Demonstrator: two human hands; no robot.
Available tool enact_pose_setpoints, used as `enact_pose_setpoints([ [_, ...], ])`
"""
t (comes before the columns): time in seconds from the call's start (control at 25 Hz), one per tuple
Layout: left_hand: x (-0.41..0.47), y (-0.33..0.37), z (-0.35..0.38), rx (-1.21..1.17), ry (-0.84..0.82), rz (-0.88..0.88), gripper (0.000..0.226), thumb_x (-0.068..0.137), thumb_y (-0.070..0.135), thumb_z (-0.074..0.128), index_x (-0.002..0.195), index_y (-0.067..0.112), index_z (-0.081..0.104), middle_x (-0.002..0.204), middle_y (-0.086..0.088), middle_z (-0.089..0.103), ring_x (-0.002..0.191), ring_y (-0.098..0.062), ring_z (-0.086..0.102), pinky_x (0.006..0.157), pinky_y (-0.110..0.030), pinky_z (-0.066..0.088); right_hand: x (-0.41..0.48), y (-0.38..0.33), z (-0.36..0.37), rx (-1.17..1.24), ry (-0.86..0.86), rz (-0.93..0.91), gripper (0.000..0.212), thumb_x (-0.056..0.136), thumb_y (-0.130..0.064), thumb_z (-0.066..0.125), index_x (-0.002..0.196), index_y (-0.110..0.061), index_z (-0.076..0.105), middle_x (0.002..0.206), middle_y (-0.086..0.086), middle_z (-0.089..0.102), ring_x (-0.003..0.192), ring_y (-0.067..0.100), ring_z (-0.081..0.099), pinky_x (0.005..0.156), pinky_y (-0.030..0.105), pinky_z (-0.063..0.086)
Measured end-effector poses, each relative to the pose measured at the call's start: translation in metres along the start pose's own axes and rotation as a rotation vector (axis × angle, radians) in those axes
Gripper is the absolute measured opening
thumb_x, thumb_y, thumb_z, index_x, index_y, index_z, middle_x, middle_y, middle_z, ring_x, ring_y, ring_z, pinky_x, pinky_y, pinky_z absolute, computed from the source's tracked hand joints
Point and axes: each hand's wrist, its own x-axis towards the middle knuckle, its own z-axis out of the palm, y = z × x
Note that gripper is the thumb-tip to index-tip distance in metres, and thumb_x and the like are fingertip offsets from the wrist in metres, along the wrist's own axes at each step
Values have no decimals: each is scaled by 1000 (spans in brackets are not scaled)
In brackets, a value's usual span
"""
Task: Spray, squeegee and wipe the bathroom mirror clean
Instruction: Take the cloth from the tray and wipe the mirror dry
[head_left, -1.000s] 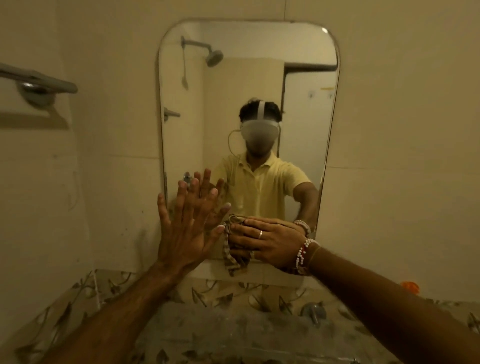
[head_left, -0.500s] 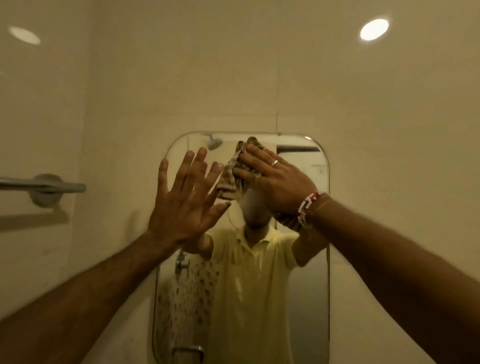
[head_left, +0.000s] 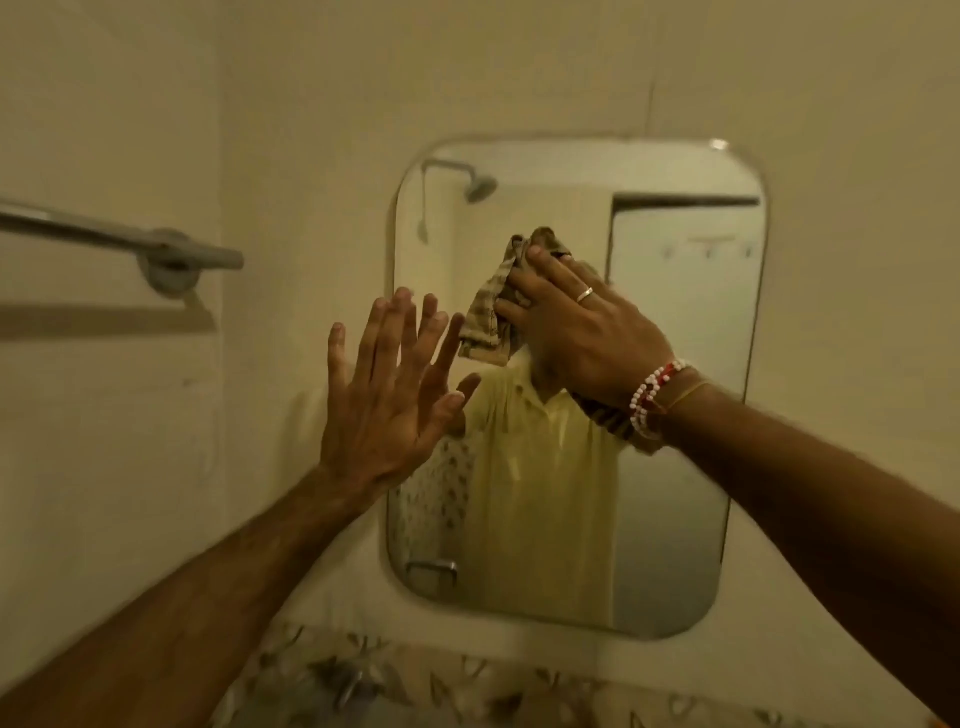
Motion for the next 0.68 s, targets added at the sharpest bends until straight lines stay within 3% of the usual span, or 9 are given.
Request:
enact_pose_setpoints([
  [0.2, -103, 11, 6, -55, -134, -13, 78, 104, 67, 21, 167, 21, 21, 176, -14, 1, 163, -30, 4, 126, -67, 4, -71, -120, 43, 113, -95, -204, 52, 103, -21, 31, 155, -19, 27, 162, 13, 25, 151, 36, 16, 122, 52, 17],
  [0.36, -156, 12, 15, -52, -223, -29, 77, 104, 67, 21, 167, 22, 23, 176, -14, 3, 163, -29, 4, 124, -69, 9, -105, -186, 67, 199, -140, -263, 50, 104, -25, 35, 152, -15, 33, 162, 11, 27, 151, 34, 17, 123, 50, 19],
  [0.52, -161, 3, 15, -59, -219, -22, 75, 104, 66, 23, 166, 24, 23, 176, -15, 8, 163, -30, 7, 122, -72, 12, -113, -202, 78, 254, -125, -439, 48, 105, -27, 35, 151, -15, 32, 158, 12, 33, 149, 33, 24, 122, 47, 23],
  [0.6, -136, -6, 12, -61, -167, -6, 75, 104, 65, 24, 165, 23, 25, 175, -16, 9, 162, -31, 8, 122, -73, 13, -103, -188, 84, 316, -132, -534, 46, 106, -28, 33, 150, -14, 30, 158, 11, 29, 150, 26, 17, 124, 41, 13],
  [0.68, -95, -15, 7, -74, -91, 4, 74, 105, 64, 25, 165, 21, 26, 175, -17, 9, 162, -32, 10, 122, -72, 12, -83, -169, 90, 261, -143, -563, 48, 105, -28, 43, 150, -13, 34, 160, 12, 29, 151, 24, 16, 125, 39, 8],
])
